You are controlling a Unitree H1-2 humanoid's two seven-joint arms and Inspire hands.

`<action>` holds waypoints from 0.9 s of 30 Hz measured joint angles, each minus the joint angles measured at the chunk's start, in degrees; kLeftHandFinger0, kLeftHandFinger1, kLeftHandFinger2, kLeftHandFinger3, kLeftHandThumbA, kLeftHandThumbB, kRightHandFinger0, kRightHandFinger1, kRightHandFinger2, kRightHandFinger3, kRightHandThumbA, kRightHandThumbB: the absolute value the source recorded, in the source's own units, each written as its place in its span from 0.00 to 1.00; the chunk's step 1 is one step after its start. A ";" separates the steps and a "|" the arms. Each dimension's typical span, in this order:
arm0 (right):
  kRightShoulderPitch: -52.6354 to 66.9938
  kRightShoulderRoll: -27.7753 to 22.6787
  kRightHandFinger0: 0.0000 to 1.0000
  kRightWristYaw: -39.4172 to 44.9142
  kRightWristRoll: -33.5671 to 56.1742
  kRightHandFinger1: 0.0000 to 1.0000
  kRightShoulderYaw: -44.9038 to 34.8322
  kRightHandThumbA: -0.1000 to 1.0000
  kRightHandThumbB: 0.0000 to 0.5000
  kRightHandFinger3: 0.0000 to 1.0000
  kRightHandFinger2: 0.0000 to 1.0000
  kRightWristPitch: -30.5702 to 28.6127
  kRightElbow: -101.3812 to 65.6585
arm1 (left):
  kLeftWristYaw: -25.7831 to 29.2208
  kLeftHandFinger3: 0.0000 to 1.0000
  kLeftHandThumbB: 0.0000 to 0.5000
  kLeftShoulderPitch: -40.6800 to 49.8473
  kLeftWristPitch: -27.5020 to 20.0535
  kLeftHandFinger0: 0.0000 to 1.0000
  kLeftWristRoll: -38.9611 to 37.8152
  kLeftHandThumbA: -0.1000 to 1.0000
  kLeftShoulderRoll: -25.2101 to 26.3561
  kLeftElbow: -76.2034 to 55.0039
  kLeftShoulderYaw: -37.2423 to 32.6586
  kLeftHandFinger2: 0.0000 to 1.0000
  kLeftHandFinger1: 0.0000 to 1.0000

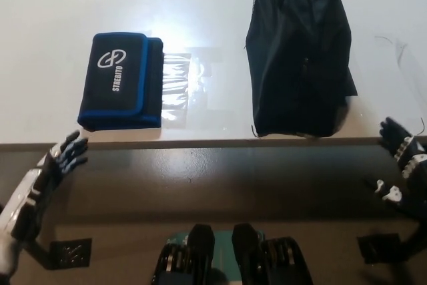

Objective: Use both hands to pick up the lunch bag on the right hand side and smoothly move it near the note book on the left hand side

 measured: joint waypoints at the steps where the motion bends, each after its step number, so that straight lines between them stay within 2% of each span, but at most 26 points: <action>1: -0.26 -0.01 1.00 0.01 0.30 1.00 -0.36 1.00 0.78 1.00 1.00 0.00 0.00 | 0.00 1.00 0.93 -0.69 0.21 1.00 -0.02 1.00 -0.04 -0.16 -0.01 1.00 1.00; 3: -1.06 -0.01 1.00 0.00 0.90 1.00 -1.07 1.00 0.79 1.00 1.00 0.00 0.00 | 0.01 1.00 0.96 -2.12 0.92 1.00 -0.02 1.00 -0.12 -0.68 -0.12 1.00 1.00; 4: -1.60 -0.01 1.00 -0.01 1.30 1.00 -1.54 1.00 0.75 1.00 1.00 0.01 0.00 | 0.02 1.00 0.96 -3.14 1.37 1.00 0.00 1.00 -0.23 -0.99 -0.20 1.00 1.00; 8: -3.04 0.02 1.00 -0.01 2.70 1.00 -2.81 1.00 0.73 1.00 1.00 0.01 0.00 | 0.12 1.00 0.92 -5.78 2.43 1.00 1.21 1.00 -0.59 -1.15 -0.83 1.00 1.00; 10: -3.62 0.02 1.00 0.00 3.40 1.00 -3.21 1.00 0.77 1.00 1.00 0.01 0.03 | 0.16 1.00 0.91 -6.81 2.97 1.00 2.03 1.00 -0.72 -1.13 -1.22 1.00 1.00; 18: -8.08 0.04 1.00 0.03 6.79 1.00 -4.58 1.00 0.76 1.00 1.00 0.50 0.86 | 0.14 1.00 0.87 -15.01 7.17 1.00 3.27 1.00 -2.84 -1.07 -3.92 1.00 1.00; 24: -12.02 -0.01 1.00 0.23 8.86 1.00 -5.12 1.00 0.83 1.00 1.00 1.31 2.96 | 0.14 1.00 0.96 -21.75 10.39 1.00 4.97 1.00 -3.88 0.79 -5.87 1.00 1.00; 27: -14.66 -0.01 1.00 0.47 10.00 1.00 -5.31 1.00 0.84 1.00 1.00 1.71 4.65 | 0.14 1.00 0.97 -25.33 11.64 1.00 5.66 1.00 -4.33 3.83 -6.63 1.00 1.00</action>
